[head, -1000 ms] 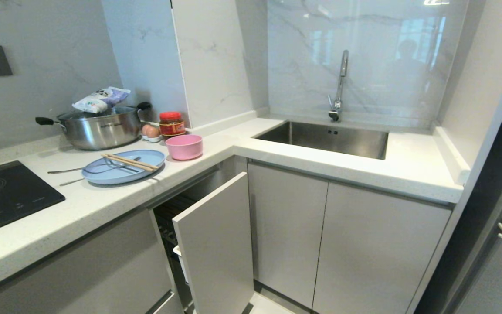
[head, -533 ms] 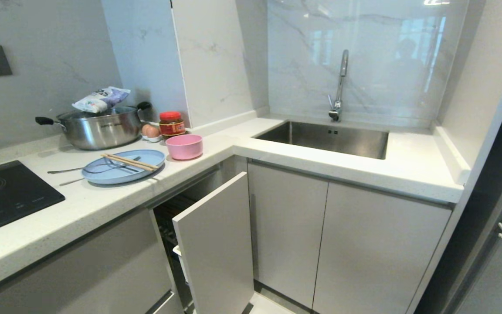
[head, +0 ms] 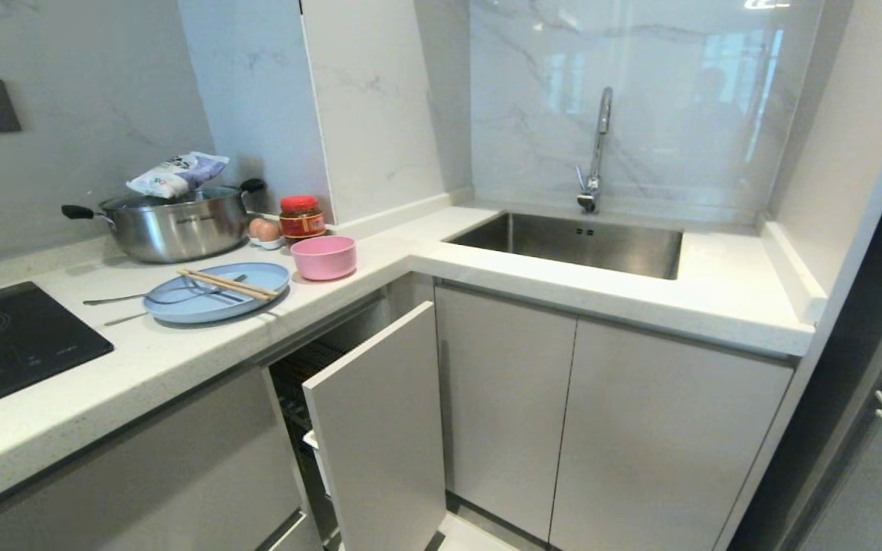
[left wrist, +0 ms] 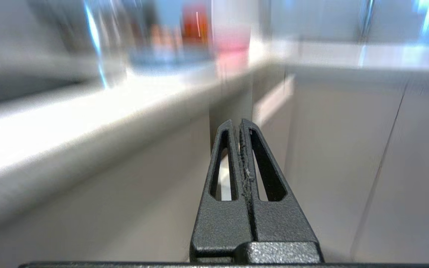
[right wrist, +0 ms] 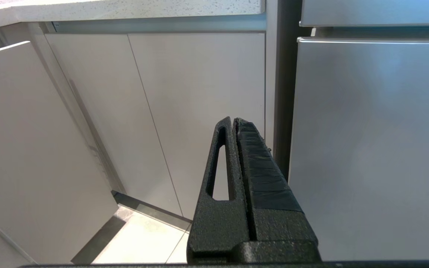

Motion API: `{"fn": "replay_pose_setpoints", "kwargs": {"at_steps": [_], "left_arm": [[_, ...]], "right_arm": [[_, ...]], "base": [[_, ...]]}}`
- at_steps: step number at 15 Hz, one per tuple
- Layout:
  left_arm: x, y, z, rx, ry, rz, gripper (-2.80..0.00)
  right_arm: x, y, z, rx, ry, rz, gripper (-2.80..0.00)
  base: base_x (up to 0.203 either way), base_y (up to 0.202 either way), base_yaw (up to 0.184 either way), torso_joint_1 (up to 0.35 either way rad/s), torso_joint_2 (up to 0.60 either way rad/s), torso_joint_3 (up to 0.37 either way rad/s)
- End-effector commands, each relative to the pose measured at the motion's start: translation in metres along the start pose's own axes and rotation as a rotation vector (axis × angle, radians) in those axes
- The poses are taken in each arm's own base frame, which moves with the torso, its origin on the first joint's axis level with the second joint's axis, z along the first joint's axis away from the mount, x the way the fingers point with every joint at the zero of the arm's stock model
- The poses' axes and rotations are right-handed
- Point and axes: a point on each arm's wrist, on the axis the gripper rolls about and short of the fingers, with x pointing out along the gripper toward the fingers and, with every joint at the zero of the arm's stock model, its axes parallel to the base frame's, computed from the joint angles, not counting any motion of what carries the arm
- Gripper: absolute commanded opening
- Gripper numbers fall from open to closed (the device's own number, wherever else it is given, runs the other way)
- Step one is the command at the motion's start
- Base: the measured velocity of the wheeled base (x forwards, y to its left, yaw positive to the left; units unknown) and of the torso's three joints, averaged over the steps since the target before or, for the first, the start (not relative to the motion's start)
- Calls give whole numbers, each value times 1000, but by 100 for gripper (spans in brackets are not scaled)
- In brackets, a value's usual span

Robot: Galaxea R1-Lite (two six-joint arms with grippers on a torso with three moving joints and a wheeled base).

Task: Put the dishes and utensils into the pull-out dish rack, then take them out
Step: Open the cupboard

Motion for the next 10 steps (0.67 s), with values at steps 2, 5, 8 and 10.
{"fn": "replay_pose_setpoints", "kwargs": {"at_steps": [2, 5, 8, 10], "left_arm": [[-30, 4, 81, 2, -175, 8, -280], [-35, 7, 155, 2, -240, 11, -280], [-10, 11, 219, 2, -258, 8, -280], [20, 13, 255, 1, -253, 7, -280]], "right_arm": [[0, 0, 0, 1, -5, 0, -280], [0, 0, 0, 1, -5, 0, -280], [0, 0, 0, 1, -5, 0, -280], [0, 0, 0, 1, -5, 0, -280]], "base": [[0, 0, 0, 0, 0, 0], [0, 0, 0, 0, 0, 0], [0, 0, 0, 0, 0, 0], [0, 0, 0, 0, 0, 0]]}}
